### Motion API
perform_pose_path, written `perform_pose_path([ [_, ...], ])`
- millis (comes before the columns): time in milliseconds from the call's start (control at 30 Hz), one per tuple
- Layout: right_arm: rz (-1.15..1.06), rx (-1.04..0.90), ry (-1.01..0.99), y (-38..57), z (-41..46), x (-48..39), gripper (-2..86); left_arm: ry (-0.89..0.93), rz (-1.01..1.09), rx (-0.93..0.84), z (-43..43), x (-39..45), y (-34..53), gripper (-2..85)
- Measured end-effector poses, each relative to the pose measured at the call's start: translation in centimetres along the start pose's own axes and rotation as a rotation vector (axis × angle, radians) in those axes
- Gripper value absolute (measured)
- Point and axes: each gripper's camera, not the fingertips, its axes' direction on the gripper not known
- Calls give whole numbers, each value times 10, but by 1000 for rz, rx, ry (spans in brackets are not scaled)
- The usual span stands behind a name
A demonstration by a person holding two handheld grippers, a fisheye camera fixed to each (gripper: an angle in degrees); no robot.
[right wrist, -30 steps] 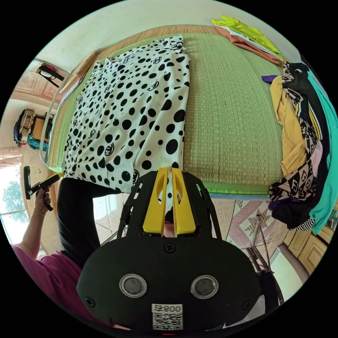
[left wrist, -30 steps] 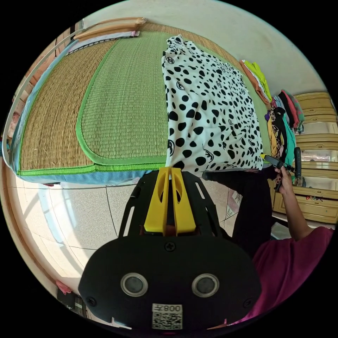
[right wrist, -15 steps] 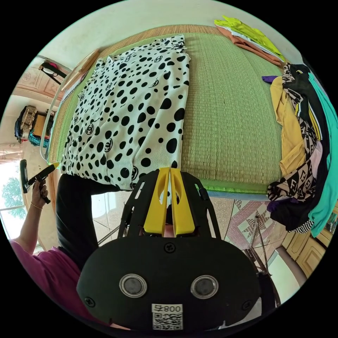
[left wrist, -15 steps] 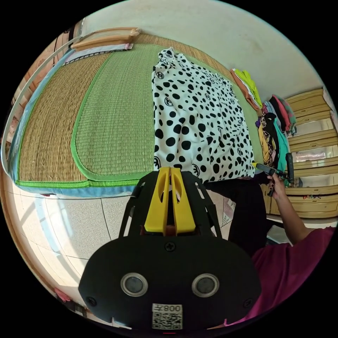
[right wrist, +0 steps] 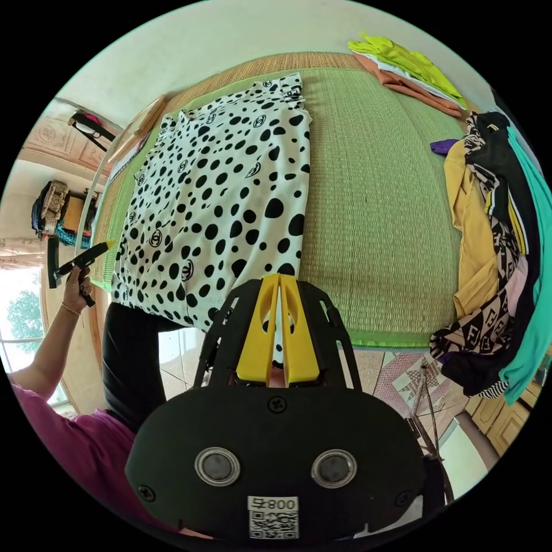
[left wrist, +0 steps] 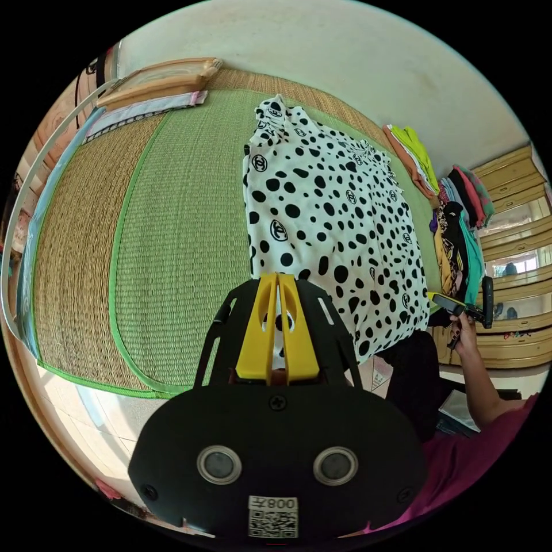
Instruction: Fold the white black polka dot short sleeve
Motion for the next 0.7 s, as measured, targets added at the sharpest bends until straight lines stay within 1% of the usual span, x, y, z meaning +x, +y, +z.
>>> perform_pose_path([
  [33,-2,-8,10,0,3,2,-1,-61,0,-51,9,-2,-3,1],
  [67,5,10,-21,3,1,7,-2,-34,4,-15,8,-5,-2,1],
  [233,42,10,-70,9,-6,28,-1,1,-37,17,3,-9,-4,1],
  [267,57,30,-58,9,-11,29,0,9,-32,39,0,-7,-7,1],
  [400,47,119,-122,-10,-31,26,1,84,14,96,-4,4,-27,1],
  [533,-4,130,-106,-47,-30,17,1,62,73,89,6,15,-68,1],
  [633,-28,66,-74,-71,-8,14,1,15,59,61,20,12,-92,0],
  [667,-34,24,-61,-74,5,16,0,-28,48,36,26,8,-98,0],
  [700,-40,57,-74,-70,4,20,0,-26,74,30,28,6,-99,0],
])
